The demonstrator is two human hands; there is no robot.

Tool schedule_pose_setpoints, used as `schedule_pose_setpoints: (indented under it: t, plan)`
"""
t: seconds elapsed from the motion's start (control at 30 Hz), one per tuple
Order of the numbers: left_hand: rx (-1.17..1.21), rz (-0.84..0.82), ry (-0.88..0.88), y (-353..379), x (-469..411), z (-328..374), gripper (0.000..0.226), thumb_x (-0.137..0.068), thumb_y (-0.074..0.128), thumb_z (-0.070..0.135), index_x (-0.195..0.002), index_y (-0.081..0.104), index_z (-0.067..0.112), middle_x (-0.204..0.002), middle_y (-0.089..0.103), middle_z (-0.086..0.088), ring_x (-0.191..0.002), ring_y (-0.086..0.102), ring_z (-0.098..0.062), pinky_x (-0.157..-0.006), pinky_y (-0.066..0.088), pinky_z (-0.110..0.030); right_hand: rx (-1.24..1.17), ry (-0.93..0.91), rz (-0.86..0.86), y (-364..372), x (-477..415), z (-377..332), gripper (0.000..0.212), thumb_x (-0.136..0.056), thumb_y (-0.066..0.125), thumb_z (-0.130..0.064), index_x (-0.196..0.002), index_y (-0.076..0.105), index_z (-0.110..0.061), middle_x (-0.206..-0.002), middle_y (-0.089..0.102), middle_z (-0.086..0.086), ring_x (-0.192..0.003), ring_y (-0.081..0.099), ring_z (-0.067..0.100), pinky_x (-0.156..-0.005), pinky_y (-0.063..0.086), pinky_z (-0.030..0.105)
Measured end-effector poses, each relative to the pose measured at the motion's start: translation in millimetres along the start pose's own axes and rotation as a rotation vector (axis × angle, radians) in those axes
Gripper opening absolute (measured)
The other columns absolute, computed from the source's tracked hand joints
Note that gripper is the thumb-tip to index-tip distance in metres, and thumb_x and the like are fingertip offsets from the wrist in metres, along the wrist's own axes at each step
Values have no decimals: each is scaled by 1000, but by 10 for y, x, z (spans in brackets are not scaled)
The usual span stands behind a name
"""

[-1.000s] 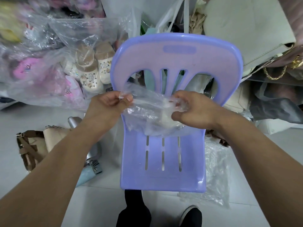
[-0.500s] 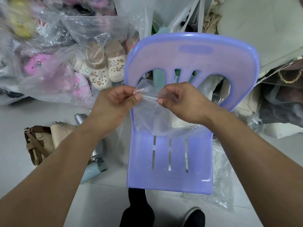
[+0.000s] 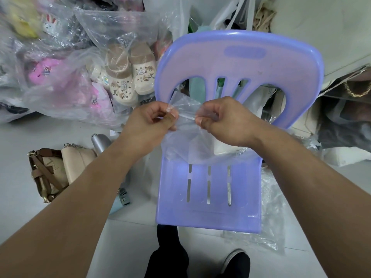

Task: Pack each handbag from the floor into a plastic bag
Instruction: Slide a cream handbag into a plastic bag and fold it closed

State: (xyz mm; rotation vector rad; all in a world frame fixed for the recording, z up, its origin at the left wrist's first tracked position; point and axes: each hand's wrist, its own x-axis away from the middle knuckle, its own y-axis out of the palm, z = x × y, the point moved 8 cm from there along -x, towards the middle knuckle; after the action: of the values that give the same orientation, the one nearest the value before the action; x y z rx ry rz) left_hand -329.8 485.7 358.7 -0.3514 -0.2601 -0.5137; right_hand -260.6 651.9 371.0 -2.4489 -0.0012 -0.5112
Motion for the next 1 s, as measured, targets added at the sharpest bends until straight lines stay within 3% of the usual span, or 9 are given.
schedule_pose_setpoints:
  t: [0.17,0.27,0.4,0.5,0.6,0.7,0.77,0.83,1.0]
  plan:
    - [-8,-93,7,51,38,-2,17,-89,74,26,-104,74,19,-90,77,-1,-75,70,-7,-79,57,-26,-39,-27,-48,30,-9,-30,15,-99,65,-24,-94,74,-14,-93,73,14,-89,68,30,-84,56,39]
    - [-4,-62,4,51,21,-3,9,-90,72,19,-99,75,19,-89,77,-1,-77,69,-7,-79,58,-26,-22,-20,-57,41,-17,-37,18,-99,66,-24,-82,71,-23,-86,74,5,-83,68,23,-81,55,34]
    - [-81,-61,-16,80,-10,-38,16,-92,71,23,-104,74,13,-96,76,-14,-79,68,-18,-85,57,-40,3,-4,-11,20,-44,9,16,-99,67,-28,-89,76,-18,-85,76,-2,-83,69,18,-83,57,34]
    - [-23,-111,-43,148,-6,-29,15,-90,73,24,-102,73,16,-97,76,-5,-76,66,-9,-79,55,-29,40,-3,37,-1,-61,48,14,-97,68,-26,-90,76,-18,-84,74,0,-78,66,18,-78,56,34]
    - [-24,-196,-41,224,12,3,21,-85,78,30,-106,75,28,-100,76,13,-87,70,-2,-76,55,-20,21,-28,27,-15,-43,28,11,-95,72,-30,-91,76,-21,-86,74,6,-82,68,24,-80,58,40]
    - [-109,-175,-10,237,-14,39,10,-86,78,24,-90,77,33,-89,76,20,-84,71,4,-73,53,-15,57,-48,-37,-43,10,4,10,-89,79,-31,-94,76,-23,-86,73,1,-80,65,20,-75,54,35]
    - [-112,-146,-2,237,-48,78,19,-87,77,14,-82,75,33,-81,74,25,-75,68,9,-67,49,-9,113,-47,-27,-116,35,45,14,-85,82,-30,-94,74,-24,-86,71,-6,-81,64,15,-79,54,34]
    - [-118,-143,-14,247,-76,102,16,-86,77,16,-82,75,32,-82,75,24,-74,67,9,-69,51,-10,156,-27,-7,-201,40,111,13,-86,81,-32,-89,72,-23,-86,70,-7,-84,66,15,-83,55,35]
    - [-106,-190,-24,284,-96,164,10,-84,78,25,-83,76,35,-85,76,19,-75,67,3,-78,56,-24,155,20,-11,-311,54,189,12,-87,80,-36,-82,71,-30,-80,66,-12,-74,59,4,-69,44,23]
